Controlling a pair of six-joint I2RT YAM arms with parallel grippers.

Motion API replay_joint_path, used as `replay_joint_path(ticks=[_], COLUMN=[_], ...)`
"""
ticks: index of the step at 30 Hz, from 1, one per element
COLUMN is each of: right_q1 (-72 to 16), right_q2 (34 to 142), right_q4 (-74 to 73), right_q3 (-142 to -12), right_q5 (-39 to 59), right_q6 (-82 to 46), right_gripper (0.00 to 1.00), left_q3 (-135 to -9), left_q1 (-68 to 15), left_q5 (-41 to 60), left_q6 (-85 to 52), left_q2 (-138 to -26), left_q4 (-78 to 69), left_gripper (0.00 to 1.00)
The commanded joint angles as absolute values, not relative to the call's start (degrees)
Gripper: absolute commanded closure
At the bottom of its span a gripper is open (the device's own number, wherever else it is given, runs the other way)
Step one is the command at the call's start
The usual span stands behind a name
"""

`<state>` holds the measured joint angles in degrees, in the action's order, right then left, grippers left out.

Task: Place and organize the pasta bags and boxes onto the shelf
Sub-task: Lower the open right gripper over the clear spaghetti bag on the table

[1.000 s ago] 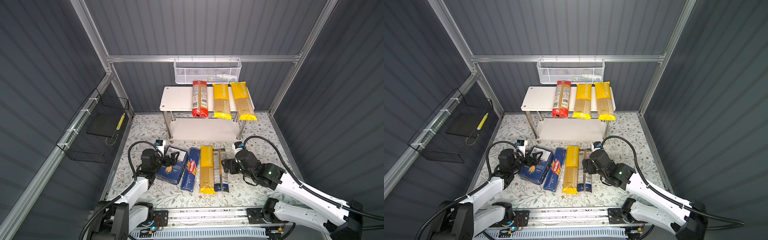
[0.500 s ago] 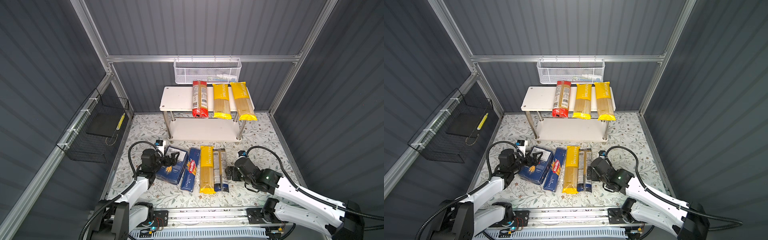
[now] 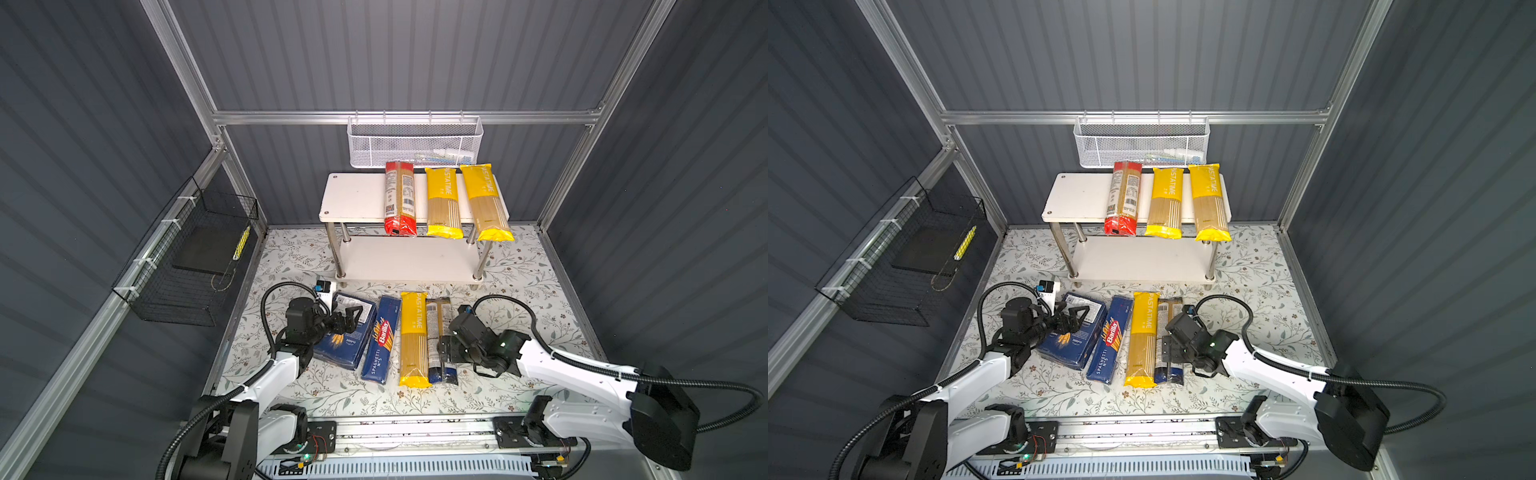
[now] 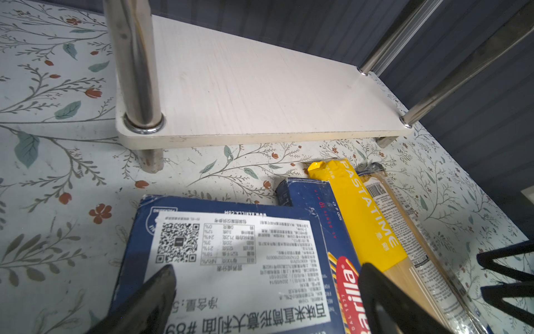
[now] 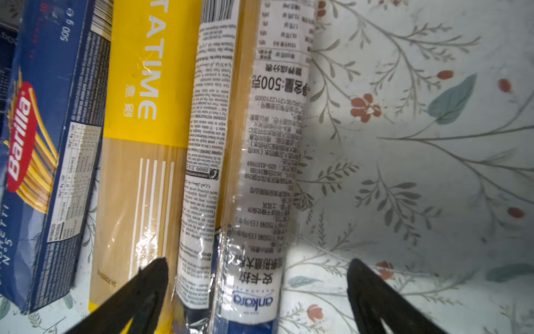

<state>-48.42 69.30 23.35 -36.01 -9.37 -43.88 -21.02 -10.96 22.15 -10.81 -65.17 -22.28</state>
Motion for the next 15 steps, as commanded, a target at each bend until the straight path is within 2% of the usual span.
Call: replay_joint_path(ticks=[1,15], right_q1=[-48.3,-47.9], right_q2=[70.9,81.5], right_q4=[22.6,23.7], right_q3=[-37.4,-42.9], right_q5=[-8.4,-8.0], right_q6=[-43.2,-41.3], right_gripper=[0.02,0.01], left_q3=[-22.5,-23.1], left_q1=[-11.4,-14.1], left_q5=[22.8,24.5], left_q6=[-9.3,-6.5], left_q2=[-64.9,-65.4], left_q4=[-22.5,-22.1], left_gripper=[0.01,0.01])
